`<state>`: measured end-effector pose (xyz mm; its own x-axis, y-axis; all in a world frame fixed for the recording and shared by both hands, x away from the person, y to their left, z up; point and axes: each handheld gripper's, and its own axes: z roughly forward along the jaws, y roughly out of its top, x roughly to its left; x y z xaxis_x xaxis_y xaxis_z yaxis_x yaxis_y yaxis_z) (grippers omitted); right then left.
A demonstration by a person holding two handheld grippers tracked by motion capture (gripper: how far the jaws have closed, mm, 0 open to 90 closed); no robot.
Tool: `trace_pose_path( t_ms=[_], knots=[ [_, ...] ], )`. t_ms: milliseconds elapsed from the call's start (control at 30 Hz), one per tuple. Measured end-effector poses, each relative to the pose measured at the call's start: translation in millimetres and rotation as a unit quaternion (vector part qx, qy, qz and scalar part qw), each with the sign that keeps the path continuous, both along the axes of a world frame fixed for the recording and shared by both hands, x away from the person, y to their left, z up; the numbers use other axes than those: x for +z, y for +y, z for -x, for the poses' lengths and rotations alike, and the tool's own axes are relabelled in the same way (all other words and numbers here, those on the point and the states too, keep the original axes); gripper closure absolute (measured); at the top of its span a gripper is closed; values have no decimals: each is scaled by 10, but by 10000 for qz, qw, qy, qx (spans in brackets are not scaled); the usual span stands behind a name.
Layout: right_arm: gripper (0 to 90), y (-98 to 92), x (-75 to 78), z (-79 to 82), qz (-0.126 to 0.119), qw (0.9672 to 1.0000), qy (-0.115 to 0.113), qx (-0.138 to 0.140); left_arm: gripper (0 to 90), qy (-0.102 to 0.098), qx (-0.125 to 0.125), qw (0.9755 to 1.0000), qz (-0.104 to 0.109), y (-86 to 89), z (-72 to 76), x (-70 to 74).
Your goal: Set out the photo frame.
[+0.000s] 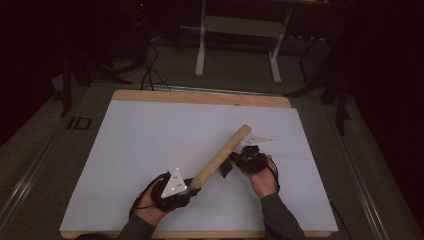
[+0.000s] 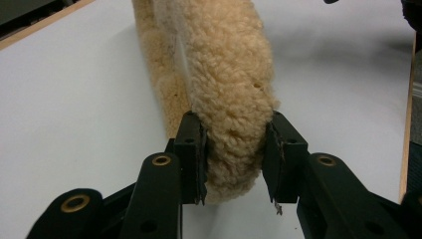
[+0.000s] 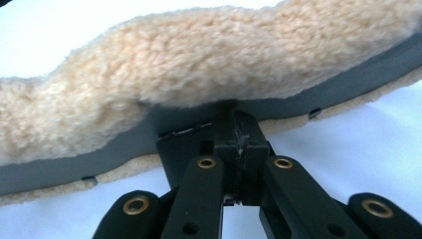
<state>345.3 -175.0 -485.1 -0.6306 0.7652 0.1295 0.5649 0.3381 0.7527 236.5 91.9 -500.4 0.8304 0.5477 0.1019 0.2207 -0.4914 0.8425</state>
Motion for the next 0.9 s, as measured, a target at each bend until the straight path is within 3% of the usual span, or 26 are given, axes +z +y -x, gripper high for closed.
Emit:
trace_pose_path(
  t_ms=[900],
  knots=[
    [897,228,10,47,43,9992,-56,403,658,-40,-122,9999,59,-173,32,-32]
  ],
)
